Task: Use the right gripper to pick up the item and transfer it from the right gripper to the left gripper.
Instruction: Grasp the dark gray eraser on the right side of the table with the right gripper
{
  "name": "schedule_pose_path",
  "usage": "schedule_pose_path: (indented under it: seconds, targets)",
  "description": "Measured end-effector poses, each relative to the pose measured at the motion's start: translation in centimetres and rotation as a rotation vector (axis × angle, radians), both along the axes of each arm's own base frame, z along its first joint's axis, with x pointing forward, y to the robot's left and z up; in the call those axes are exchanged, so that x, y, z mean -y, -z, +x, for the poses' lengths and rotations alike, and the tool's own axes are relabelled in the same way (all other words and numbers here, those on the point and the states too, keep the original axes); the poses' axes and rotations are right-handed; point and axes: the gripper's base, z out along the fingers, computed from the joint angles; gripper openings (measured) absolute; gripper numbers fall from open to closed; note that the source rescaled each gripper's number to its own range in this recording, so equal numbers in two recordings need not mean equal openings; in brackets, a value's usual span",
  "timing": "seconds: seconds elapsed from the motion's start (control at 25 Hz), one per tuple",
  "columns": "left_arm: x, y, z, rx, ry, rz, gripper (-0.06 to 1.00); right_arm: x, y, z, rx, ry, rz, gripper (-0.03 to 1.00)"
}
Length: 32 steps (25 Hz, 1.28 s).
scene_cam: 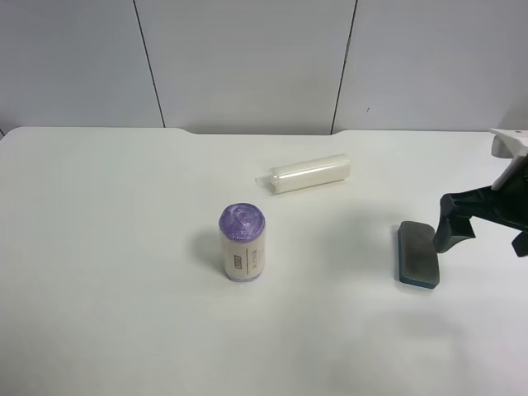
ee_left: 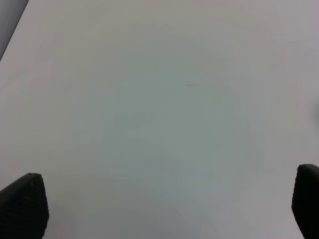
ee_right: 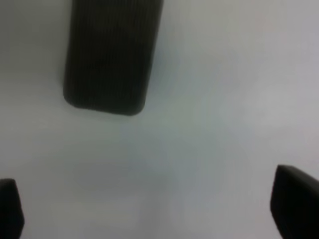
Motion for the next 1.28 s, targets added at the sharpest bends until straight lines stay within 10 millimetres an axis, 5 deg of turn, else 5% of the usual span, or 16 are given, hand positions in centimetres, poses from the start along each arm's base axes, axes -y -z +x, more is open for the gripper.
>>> schedule_pose_path:
  seconds: [0.72, 1.28]
  targets:
    - [0.0, 0.0, 0.0, 0.0, 0.0, 0.0, 1.0, -0.3, 6.5, 3.2, -0.073, 0.036, 0.031, 1.0]
    - [0.0, 0.0, 0.0, 0.0, 0.0, 0.0, 1.0, -0.4, 7.9, 4.4, -0.088, 0.057, 0.044, 1.0]
